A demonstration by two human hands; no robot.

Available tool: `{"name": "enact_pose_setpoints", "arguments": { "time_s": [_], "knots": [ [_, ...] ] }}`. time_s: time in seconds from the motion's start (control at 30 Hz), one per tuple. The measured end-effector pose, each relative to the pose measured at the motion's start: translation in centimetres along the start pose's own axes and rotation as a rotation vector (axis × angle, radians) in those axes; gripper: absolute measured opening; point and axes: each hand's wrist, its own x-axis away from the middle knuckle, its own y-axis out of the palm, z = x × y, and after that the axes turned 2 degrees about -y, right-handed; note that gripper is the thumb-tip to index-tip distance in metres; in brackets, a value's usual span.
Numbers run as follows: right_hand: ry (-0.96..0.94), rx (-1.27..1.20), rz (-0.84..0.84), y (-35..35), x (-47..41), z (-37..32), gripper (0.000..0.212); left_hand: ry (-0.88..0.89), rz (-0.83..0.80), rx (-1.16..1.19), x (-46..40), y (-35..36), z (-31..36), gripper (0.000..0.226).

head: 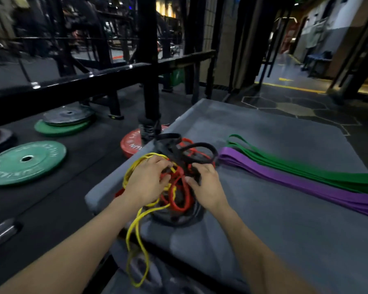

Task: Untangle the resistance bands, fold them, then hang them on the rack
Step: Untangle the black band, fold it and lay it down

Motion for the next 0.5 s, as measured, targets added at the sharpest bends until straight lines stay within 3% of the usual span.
{"name": "enact_pose_setpoints", "arguments": {
  "time_s": [0.2, 0.33, 0.43, 0.5],
  "knots": [
    [0.064, -0.046, 0.093, 1.4, 0.4, 0.2, 0.048, -0.107, -0.071, 0.124, 2.2, 1.1, -1.4, 0.032],
    [0.064, 0.028, 0.151, 0.7, -0.7, 0.7, 0.063, -0.115, -0.101, 0.125, 1.3, 0.8, -1.8, 0.030],
    [0.071, 0.121, 0.071, 0.6, -2.2, 1.0, 0.075, -0.119, -0.090, 0.117, 1.0, 0.9, -1.7, 0.028],
    [0.059, 0.183, 0.024, 0.7, -3.1, 1.3, 0.073, -0.107, -0.070, 0.098, 1.1, 1.3, -1.4, 0.026]
  ]
}}
